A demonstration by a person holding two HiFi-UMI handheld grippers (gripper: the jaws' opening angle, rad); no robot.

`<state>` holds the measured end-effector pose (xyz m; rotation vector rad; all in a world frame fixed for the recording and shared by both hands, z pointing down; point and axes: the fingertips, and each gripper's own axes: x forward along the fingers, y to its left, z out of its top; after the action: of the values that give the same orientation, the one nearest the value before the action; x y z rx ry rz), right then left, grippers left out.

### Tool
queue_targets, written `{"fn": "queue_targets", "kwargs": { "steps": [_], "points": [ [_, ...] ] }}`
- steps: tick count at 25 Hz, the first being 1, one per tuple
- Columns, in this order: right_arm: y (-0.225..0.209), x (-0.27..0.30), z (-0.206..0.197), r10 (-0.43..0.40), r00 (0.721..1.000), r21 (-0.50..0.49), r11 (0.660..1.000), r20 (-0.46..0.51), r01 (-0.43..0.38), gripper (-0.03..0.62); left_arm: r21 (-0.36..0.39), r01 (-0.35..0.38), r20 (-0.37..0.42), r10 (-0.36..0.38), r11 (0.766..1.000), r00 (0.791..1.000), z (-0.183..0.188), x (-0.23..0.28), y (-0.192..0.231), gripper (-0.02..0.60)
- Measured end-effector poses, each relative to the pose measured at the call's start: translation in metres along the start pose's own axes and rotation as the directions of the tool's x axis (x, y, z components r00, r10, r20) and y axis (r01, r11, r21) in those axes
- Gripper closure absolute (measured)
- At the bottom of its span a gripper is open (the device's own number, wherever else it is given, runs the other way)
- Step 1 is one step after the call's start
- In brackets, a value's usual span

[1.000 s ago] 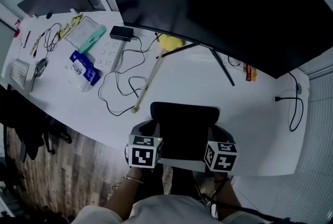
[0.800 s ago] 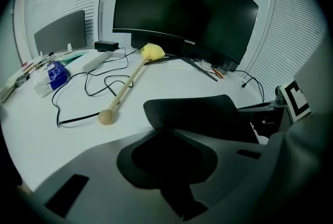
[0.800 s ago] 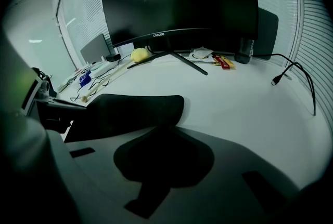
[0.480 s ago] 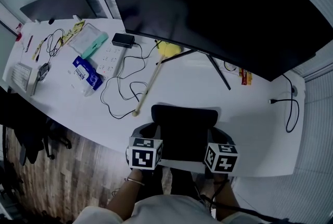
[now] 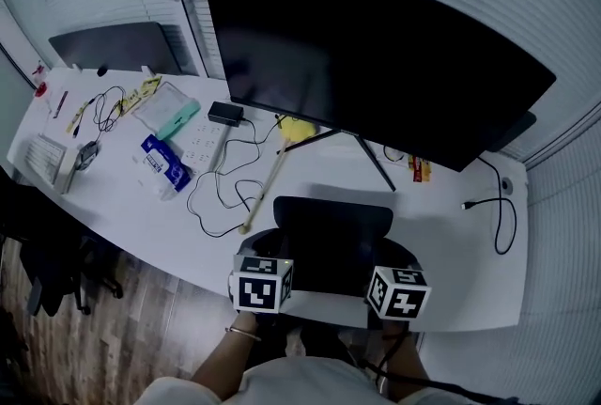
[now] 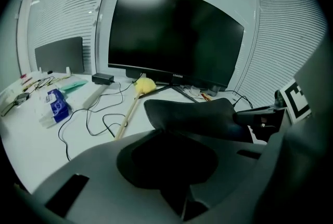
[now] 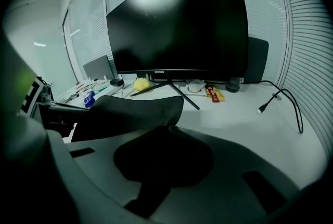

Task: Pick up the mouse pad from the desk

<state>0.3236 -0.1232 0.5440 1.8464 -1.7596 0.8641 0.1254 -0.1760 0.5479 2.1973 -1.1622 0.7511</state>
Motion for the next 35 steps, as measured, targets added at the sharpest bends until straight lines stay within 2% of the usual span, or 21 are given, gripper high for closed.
{"fn": "queue_targets", "kwargs": {
  "steps": [11,16,22,27,35],
  "points": [
    [-0.007,-0.040,0.065,-0.027,0.982,-0.025,0.999,0.188,0.032,0.539,0.070,0.011,0.186,-0.024,0.997,0.982,0.071,-0.028,-0.017,0.534],
    [-0.011,-0.060,0.094,-0.033,0.964,-0.034,0.998,0.265,0.044,0.539,0.105,0.024,0.255,-0.050,0.994,0.966,0.102,-0.041,-0.026,0.534],
    [-0.016,-0.082,0.132,-0.039,0.932,-0.039,0.998,0.360,0.057,0.539,0.160,0.016,0.344,-0.071,0.987,0.936,0.145,-0.057,-0.038,0.534],
    [-0.015,-0.094,0.144,-0.043,0.917,-0.032,0.998,0.395,0.061,0.539,0.182,0.014,0.377,-0.083,0.983,0.922,0.160,-0.067,-0.042,0.534],
    [-0.014,-0.096,0.142,-0.056,0.917,-0.021,0.997,0.396,0.070,0.539,0.195,0.018,0.375,-0.091,0.981,0.923,0.159,-0.067,-0.043,0.534]
  ]
}}
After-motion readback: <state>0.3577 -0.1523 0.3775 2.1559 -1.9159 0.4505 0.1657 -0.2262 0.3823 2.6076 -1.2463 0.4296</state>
